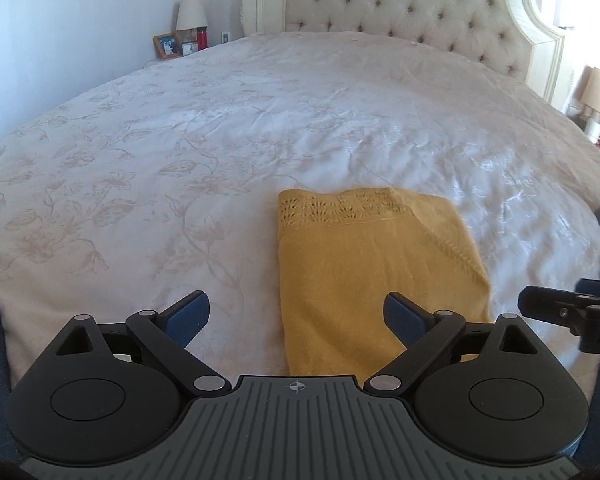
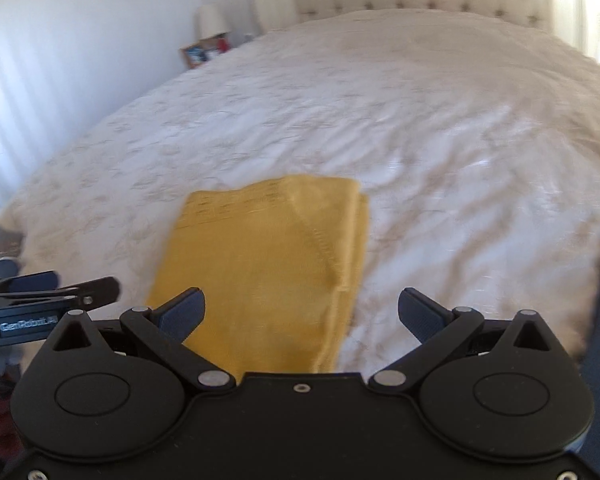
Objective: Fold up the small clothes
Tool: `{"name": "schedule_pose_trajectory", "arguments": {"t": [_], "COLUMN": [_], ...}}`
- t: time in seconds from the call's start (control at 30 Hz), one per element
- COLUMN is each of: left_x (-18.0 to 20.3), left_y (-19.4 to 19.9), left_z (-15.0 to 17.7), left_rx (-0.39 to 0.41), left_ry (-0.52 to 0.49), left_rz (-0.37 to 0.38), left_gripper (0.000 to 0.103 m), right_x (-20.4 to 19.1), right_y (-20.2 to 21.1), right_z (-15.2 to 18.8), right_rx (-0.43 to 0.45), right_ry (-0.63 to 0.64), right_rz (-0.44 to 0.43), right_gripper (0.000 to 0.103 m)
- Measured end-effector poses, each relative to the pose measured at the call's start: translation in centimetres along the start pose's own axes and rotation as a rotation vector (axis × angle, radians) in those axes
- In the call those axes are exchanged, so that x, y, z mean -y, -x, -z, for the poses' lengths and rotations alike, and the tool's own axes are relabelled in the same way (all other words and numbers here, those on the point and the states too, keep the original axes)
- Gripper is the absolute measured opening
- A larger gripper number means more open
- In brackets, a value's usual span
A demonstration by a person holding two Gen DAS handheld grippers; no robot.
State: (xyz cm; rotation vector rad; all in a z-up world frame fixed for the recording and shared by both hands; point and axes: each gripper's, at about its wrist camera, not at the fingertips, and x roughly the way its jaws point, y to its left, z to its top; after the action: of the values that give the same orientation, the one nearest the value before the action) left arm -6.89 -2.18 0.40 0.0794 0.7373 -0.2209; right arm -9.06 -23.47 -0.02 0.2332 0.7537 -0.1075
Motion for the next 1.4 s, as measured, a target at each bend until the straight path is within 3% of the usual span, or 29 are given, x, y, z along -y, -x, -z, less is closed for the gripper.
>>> {"name": "schedule_pose_trajectory", "arguments": {"t": [0.17, 0.27, 0.47, 0.73, 1.4], "left_x": [0.2, 0.1, 0.3, 0.1, 1.1], "left_y": [1.1, 0.9, 0.2, -0.4, -0.5], "left_z": [0.0, -0.1, 0.6, 1.9, 2.7], "left_rx": [0.019, -0.03, -0.089, -0.146, -0.16], "left_ry": [0.034, 0.051, 0.022, 0.019, -0.031], "left_rz": [-0.05, -0.043, -0.062, -0.085, -0.072], "left_gripper": [0.095, 0.095, 0.095, 0.095, 0.094], "right_x": [-0.3, -0.5, -1.4, -1.2, -0.7], "right_y": [0.7, 1.0, 0.8, 0.0, -0.7], "right_z": [-0.1, 0.1, 0.6, 1.1, 1.8], "right_rx": [0.018, 0.018, -0.011, -0.054, -0.083], "right_ry": [0.023, 0.032, 0.079, 0.05, 0.014], "right_rz": [0.103, 0.134, 0.105, 0.069, 0.056], "right_gripper": [0.102, 0.102, 0.102, 0.102, 0.102]}}
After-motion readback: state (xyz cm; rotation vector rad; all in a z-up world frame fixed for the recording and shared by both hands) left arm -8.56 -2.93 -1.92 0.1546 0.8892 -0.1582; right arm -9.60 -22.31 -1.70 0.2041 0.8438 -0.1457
